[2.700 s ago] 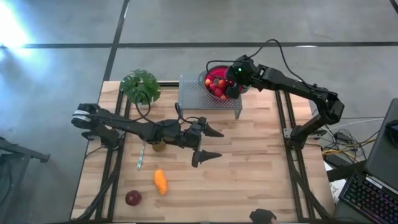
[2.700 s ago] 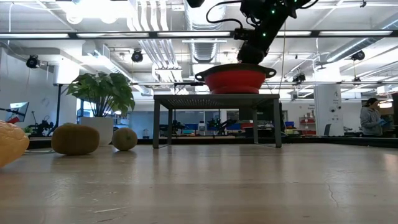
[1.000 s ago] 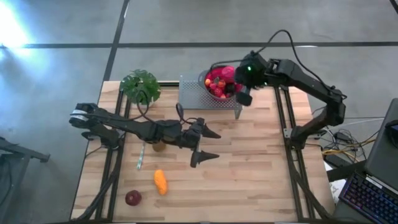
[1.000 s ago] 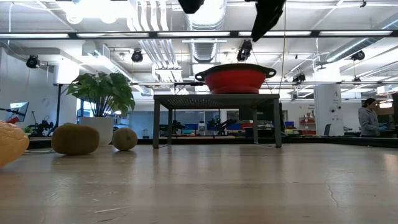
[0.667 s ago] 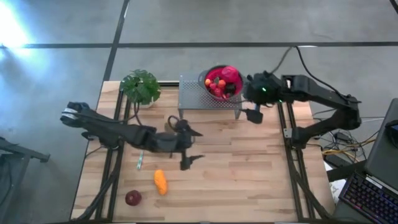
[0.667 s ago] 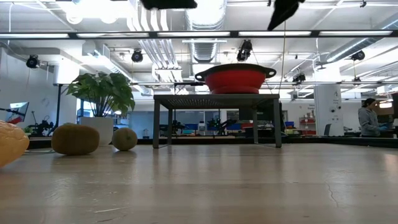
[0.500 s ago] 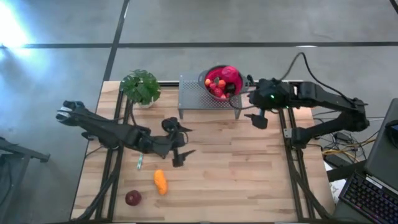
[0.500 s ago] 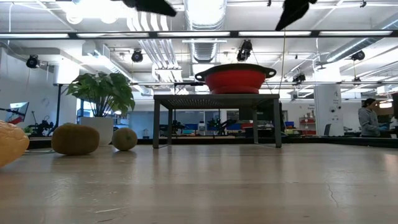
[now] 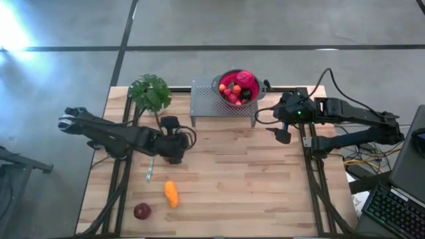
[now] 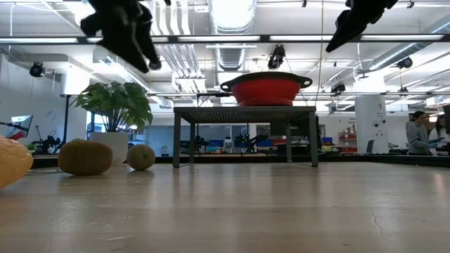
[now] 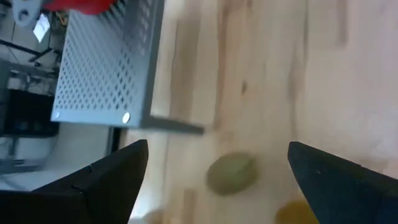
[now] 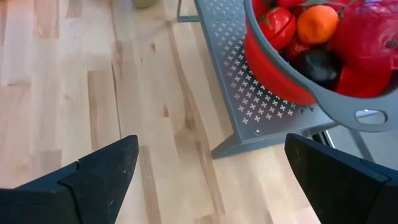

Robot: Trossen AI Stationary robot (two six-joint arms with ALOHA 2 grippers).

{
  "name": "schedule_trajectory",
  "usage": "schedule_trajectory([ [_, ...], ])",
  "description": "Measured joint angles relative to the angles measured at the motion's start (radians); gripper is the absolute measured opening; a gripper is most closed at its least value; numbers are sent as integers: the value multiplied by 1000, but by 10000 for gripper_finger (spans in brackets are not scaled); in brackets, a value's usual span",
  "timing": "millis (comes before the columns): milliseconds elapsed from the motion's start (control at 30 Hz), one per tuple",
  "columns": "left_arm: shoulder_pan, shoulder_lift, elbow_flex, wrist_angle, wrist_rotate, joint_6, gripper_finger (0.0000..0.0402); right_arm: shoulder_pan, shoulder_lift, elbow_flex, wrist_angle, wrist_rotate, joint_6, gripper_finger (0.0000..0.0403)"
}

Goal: Pick & Place Fruit
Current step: Put the kiwi into the strainer bowl on the shelf

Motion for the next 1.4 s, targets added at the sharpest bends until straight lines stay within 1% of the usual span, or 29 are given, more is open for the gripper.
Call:
schedule_trajectory([
  [167,73,32,0,-78,35,94,390,0,1,-9,12,-1,-22,400],
  [400,159,148,0,-128,38,323,390,0,21,12,21,-1,-30,400],
  [533,175,237,0,-177,22,433,390,0,19,12,23,-2,-42,400],
  [633,176,301,-1,-207,-22,511,390,0,19,10,26,-2,-49,400],
  [800,176,388,-1,-215,-47,631,390,0,21,10,38,-2,-63,400],
  [1067,180,485,-1,-206,-50,707,381,0,21,9,40,-2,-76,400],
  [1400,198,549,-1,-110,-19,767,361,0,21,9,42,-2,-77,400],
])
